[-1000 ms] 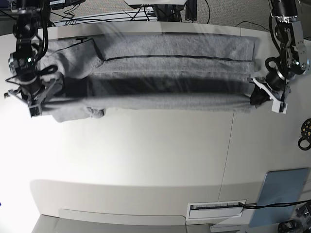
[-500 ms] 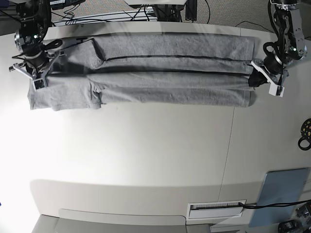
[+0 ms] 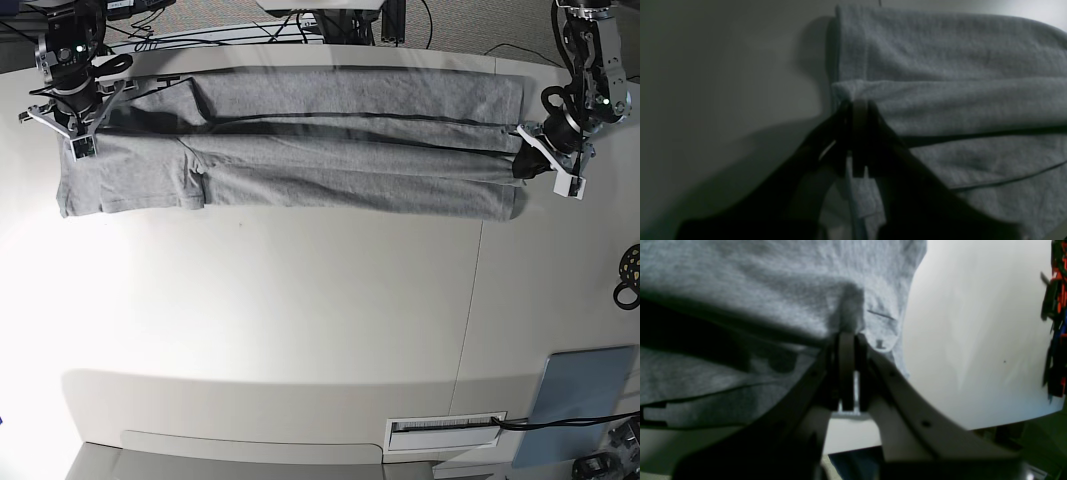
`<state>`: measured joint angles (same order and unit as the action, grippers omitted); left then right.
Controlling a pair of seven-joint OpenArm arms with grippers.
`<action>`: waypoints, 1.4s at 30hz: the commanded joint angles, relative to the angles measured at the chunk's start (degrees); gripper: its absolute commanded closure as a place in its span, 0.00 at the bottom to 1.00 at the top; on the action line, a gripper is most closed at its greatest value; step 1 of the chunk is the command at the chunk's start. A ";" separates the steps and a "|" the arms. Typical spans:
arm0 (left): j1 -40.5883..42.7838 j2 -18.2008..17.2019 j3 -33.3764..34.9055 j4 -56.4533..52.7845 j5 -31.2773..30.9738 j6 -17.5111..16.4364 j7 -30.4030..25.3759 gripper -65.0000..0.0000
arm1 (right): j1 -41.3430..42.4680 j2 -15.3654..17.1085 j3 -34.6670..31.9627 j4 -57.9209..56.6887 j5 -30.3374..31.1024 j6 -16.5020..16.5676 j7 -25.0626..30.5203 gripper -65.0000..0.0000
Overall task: Fold the T-shirt properly
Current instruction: 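Fold the hem over toward the collar with both grippers, then release the hem and raise the left gripper off the shirt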
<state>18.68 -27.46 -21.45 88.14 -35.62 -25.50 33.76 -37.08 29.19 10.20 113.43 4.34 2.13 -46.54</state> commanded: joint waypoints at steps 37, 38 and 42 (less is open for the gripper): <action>0.68 -1.14 -1.36 -1.29 -5.44 0.44 5.75 0.29 | -2.08 0.83 0.79 0.90 -1.33 -1.97 0.09 0.72; 0.70 -1.14 -1.36 -2.23 -6.19 0.63 5.62 0.29 | -2.12 0.83 0.79 0.90 -1.33 -1.97 0.02 0.72; 0.68 -1.16 -1.36 -6.43 -9.70 -0.09 5.62 0.29 | -2.10 0.83 0.79 0.90 -1.33 -1.97 0.04 0.72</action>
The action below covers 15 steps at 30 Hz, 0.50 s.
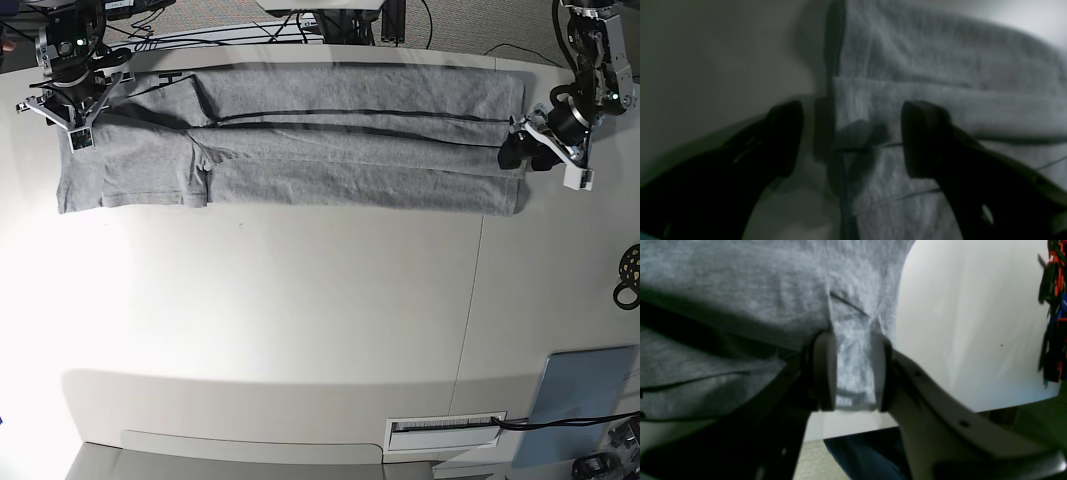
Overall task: Fold the T-shirt properly
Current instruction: 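Release the hem and raise the left gripper off the shirt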
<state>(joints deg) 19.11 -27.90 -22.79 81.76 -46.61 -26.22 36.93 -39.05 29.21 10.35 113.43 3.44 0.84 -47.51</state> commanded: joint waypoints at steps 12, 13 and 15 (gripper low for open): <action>0.24 0.02 0.00 -5.79 -11.13 -8.39 10.19 0.37 | -0.13 0.81 0.63 0.90 -0.44 -0.68 0.98 0.72; 0.24 0.44 -0.02 -5.79 -11.13 -8.37 10.14 0.37 | -0.13 0.81 0.63 0.90 -0.44 -0.68 1.01 0.72; 0.22 1.29 0.00 -5.79 -11.10 -8.33 9.94 0.39 | -0.13 0.81 0.63 0.90 -0.44 -0.68 1.01 0.72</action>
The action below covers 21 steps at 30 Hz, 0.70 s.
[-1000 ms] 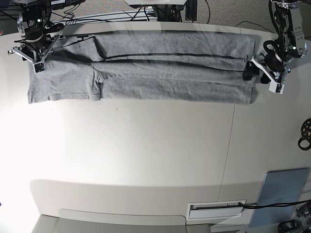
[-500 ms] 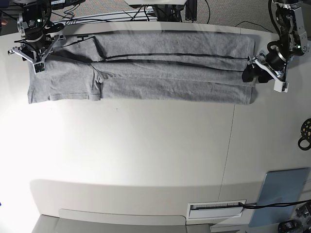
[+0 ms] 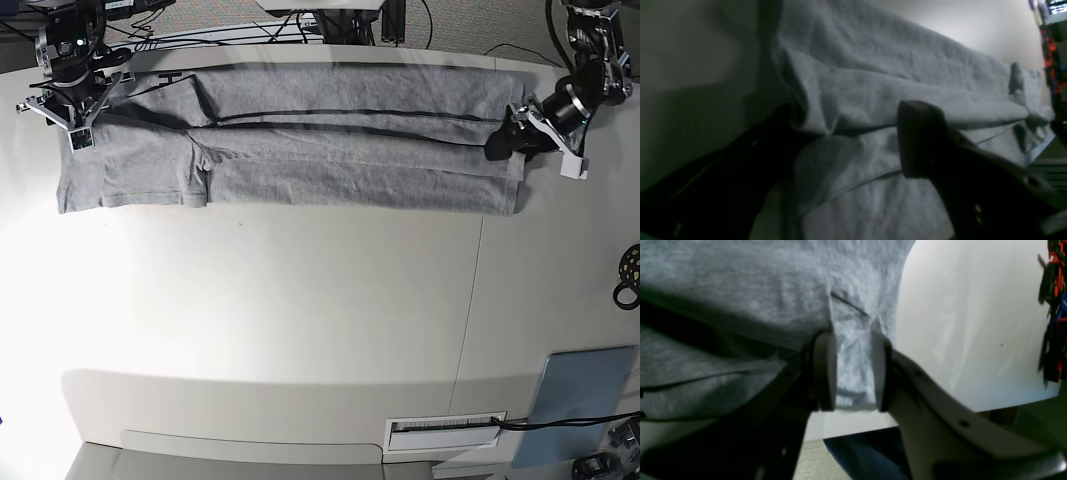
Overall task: Fold the T-shirt properly
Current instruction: 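Release the hem and raise the left gripper off the shirt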
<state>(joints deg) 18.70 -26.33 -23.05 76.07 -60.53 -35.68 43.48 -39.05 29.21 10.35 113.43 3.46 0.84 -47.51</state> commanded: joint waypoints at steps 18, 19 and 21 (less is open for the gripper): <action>0.24 -0.04 -1.44 0.28 12.90 10.75 -5.88 1.00 | -0.15 0.81 0.63 0.90 -0.48 -0.68 3.56 0.72; 0.24 -0.31 -2.36 0.63 13.68 11.30 -5.86 1.00 | -0.15 0.81 0.63 0.92 -0.48 -0.68 4.02 0.72; 0.31 -0.92 -4.68 1.75 14.32 11.96 -5.11 1.00 | -0.15 0.81 0.63 0.90 -0.46 -0.68 4.92 0.72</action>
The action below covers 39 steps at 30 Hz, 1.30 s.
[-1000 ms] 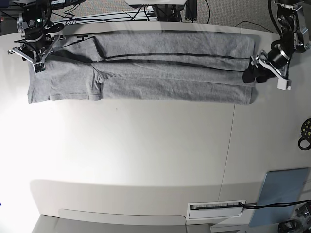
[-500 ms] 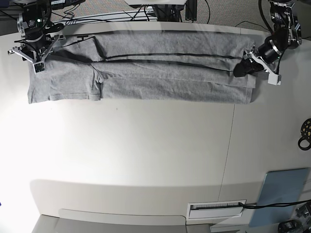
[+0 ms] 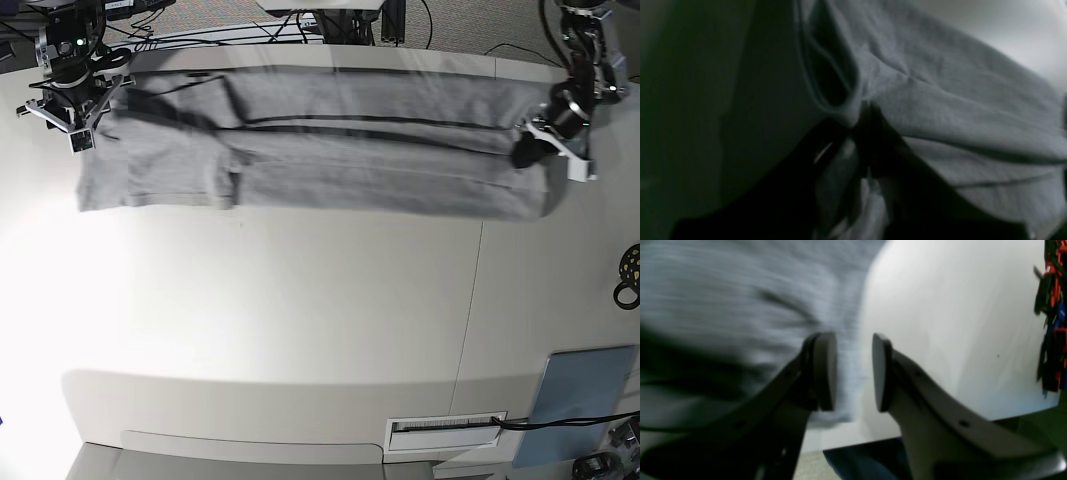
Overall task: Fold the T-shirt properly
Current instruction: 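Release the hem and raise the left gripper off the shirt, then grasp the folded strip end with the left gripper and fold it toward the right gripper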
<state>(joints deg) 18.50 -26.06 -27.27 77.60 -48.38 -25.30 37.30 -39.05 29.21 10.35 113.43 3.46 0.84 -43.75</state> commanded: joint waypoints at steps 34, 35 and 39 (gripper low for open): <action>5.40 21.75 38.40 40.44 30.82 25.73 1.22 1.00 | -0.13 0.83 0.63 0.90 -0.50 -0.66 3.30 0.72; 5.07 22.60 39.10 39.45 30.80 25.66 1.22 1.00 | -0.13 0.83 0.63 0.90 -0.50 -0.66 3.32 0.72; 4.74 25.33 40.65 36.63 30.84 25.49 1.18 1.00 | -0.13 0.81 0.63 0.90 -0.52 -0.68 3.32 0.72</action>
<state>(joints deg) 23.64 -0.95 13.41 113.23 -17.17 0.54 39.99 -39.05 29.21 10.39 113.43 3.42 0.84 -41.52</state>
